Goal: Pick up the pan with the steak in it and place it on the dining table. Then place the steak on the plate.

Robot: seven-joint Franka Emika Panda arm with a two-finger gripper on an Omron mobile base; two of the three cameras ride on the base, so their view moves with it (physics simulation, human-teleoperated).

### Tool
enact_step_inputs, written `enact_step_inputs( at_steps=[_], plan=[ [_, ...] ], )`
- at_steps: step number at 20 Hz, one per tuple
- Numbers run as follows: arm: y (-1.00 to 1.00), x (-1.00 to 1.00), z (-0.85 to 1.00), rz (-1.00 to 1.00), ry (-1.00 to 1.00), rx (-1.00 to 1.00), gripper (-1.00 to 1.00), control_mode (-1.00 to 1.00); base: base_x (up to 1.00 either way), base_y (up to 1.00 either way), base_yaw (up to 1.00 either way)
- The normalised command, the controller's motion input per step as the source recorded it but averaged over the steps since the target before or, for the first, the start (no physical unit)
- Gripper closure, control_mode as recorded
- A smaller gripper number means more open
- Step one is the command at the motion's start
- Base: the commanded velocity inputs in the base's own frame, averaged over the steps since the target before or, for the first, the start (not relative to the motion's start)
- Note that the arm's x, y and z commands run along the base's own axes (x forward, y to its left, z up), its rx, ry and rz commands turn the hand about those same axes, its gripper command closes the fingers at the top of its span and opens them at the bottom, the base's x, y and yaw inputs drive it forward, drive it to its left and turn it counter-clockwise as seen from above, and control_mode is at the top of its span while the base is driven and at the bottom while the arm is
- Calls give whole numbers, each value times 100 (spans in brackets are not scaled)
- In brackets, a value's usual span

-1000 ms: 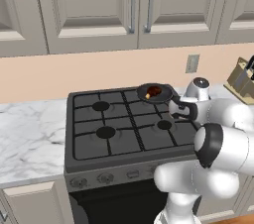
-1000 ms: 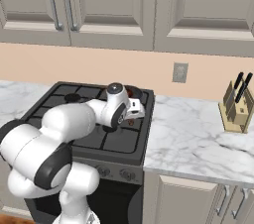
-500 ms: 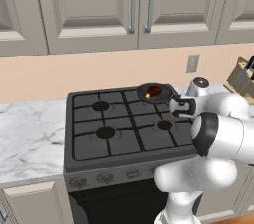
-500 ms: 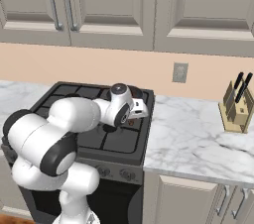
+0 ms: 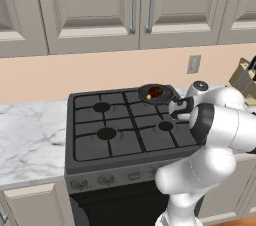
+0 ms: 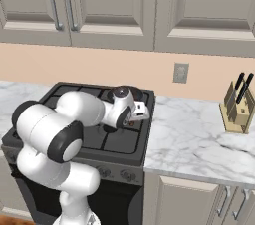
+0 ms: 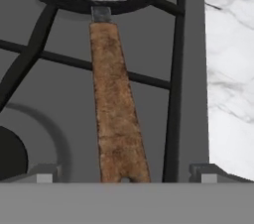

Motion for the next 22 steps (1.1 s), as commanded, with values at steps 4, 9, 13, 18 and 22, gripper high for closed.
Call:
enact_step_inputs(
  at_steps=[4, 9, 13, 18, 22],
  plan=[
    [0, 8, -26, 0, 0, 0, -100, -100, 0, 0, 0],
    [0, 2, -5, 0, 0, 0, 100, -100, 0, 0, 0],
    [0, 0, 9, 0, 0, 3, 100, -100, 0, 0, 0],
    [0, -5, 45, -4, -1, 12, 100, -100, 0, 0, 0],
    [0, -33, 60, 0, -4, 14, 100, -100, 0, 0, 0]
  ],
)
